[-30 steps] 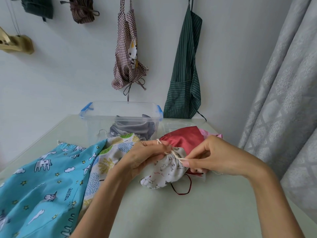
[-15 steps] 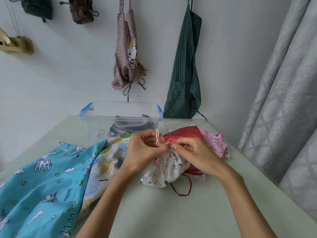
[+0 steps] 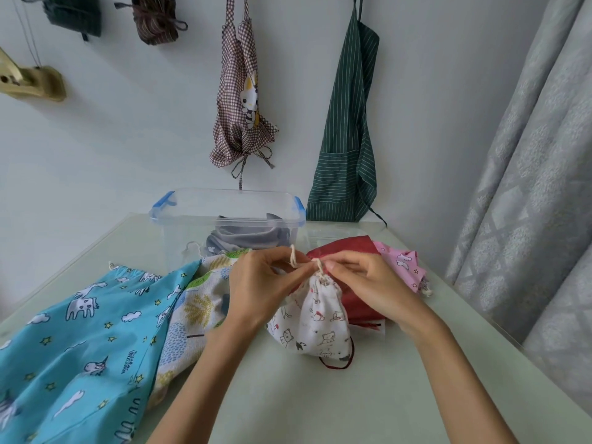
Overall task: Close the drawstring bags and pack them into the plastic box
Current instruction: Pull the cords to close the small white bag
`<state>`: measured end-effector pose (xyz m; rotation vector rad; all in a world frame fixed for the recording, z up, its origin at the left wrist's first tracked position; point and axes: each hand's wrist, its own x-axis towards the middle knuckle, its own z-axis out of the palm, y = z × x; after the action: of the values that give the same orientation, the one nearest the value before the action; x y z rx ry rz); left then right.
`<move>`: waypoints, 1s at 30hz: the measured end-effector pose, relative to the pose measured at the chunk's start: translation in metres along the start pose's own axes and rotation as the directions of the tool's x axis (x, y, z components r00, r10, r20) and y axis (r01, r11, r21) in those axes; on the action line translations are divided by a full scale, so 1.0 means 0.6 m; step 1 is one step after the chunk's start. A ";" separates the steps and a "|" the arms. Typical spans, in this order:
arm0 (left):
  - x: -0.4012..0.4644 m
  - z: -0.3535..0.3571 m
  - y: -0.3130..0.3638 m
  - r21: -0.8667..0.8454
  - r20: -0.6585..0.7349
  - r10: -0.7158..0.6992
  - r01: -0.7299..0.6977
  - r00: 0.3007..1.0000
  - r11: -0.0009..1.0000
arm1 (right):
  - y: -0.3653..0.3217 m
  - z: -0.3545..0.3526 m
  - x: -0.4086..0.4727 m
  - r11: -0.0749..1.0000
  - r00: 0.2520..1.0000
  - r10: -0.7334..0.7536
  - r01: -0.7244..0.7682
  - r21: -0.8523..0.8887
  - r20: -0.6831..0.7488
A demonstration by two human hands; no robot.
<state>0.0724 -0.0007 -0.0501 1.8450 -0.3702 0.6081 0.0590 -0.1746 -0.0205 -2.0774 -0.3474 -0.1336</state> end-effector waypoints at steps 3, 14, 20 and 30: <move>0.000 0.006 -0.002 0.014 0.010 0.034 -0.034 0.999 0.999 | 0.004 0.001 0.001 0.991 0.999 0.033 -0.030 0.132 -0.017; 0.011 0.002 0.003 -0.022 0.092 -0.020 0.022 0.996 1.000 | -0.003 0.013 0.005 0.871 0.931 -0.274 0.133 -0.473 -0.241; 0.025 -0.021 0.003 0.186 0.054 -0.046 0.036 0.997 0.982 | 0.013 0.010 0.008 0.704 0.876 -0.402 0.111 -0.701 -0.265; 0.021 -0.005 -0.019 0.000 0.168 -0.056 0.057 0.984 0.998 | -0.009 0.008 0.003 0.798 0.990 0.138 -0.128 0.588 0.029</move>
<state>0.0881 0.0067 -0.0505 1.9014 -0.4289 0.4135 0.0590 -0.1675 -0.0181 -1.4688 -0.1948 0.0440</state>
